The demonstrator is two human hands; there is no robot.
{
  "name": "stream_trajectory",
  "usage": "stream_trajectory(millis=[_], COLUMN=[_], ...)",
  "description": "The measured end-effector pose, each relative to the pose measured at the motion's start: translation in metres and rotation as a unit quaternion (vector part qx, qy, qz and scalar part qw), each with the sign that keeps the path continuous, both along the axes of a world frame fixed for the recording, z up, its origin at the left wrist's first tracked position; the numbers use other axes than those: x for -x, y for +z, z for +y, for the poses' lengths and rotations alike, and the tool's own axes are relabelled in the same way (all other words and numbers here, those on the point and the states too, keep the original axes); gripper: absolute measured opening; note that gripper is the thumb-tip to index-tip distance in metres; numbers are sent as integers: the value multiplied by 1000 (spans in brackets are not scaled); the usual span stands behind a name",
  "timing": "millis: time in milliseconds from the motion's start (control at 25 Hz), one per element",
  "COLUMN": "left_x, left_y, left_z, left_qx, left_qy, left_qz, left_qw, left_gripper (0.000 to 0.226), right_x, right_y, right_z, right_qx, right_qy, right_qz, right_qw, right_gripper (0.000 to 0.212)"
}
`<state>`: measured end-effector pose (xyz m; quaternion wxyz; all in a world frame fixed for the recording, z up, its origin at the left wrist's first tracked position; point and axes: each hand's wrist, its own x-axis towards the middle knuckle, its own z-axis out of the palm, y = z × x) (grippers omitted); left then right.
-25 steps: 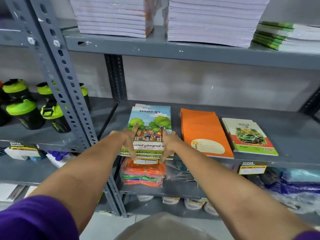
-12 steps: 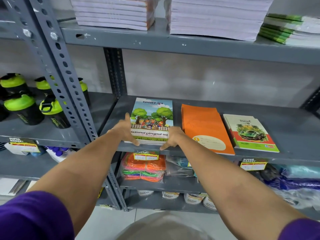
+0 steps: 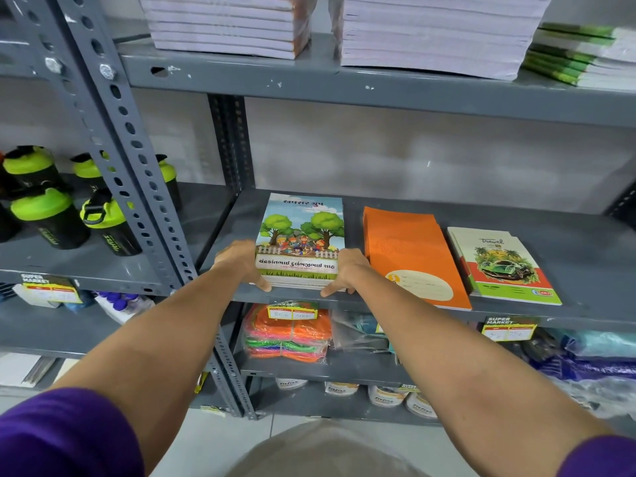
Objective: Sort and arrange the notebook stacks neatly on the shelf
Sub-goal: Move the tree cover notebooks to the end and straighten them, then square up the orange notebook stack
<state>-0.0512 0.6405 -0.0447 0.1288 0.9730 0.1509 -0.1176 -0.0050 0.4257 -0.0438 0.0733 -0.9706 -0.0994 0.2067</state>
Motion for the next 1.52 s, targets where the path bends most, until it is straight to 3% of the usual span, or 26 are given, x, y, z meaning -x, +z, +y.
stream_trajectory(millis=[80, 320, 440, 520, 600, 720, 800, 920, 1040, 1160, 1280, 1520], left_x=[-2, -1, -2, -9, -17, -27, -28, -28, -26, -30, -39, -41], left_y=[2, 5, 19, 42, 64, 74, 66, 48, 43, 47, 49, 38], left_z=[-2, -5, -16, -34, -54, -87, -115, -162, -195, -204, -215, -234], left_qx=[-15, -21, -55, -113, -159, -193, -182, -162, -157, -131, -27, -91], left_qy=[11, 16, 12, 16, 15, -33, -89, -195, -237, -229, -218, -169], left_qz=[35, 46, 136, 220, 249, 194, 149, 80, 102, 155, 161, 71], left_qw=[999, 999, 989, 969, 955, 961, 968, 964, 953, 952, 962, 979], left_gripper=[75, 74, 91, 107, 115, 124, 124, 120, 132, 132, 130, 101], right_x=[0, -1, -2, -8, -12, -16, -16, -14, -11, -13, -18, -27], right_y=[0, -4, 1, 15, 32, 54, 61, 61, 44, 31, 23, 22], right_z=[2, 0, 3, 2, -7, -49, -88, -141, -166, -175, -178, -191], right_qx=[-2, -20, 4, 52, 79, 62, 76, 176, 181, 159, 131, 64], right_qy=[-13, -34, -30, 5, 43, 43, 34, 33, 10, 18, 43, 74], right_qz=[3, 2, -12, -13, -18, -51, -20, 63, 89, 40, 1, -31], right_qw=[1000, 999, 999, 999, 996, 996, 996, 982, 979, 986, 990, 995], right_gripper=[75, 72, 68, 78, 84, 83, 101, 128, 145, 142, 133, 115])
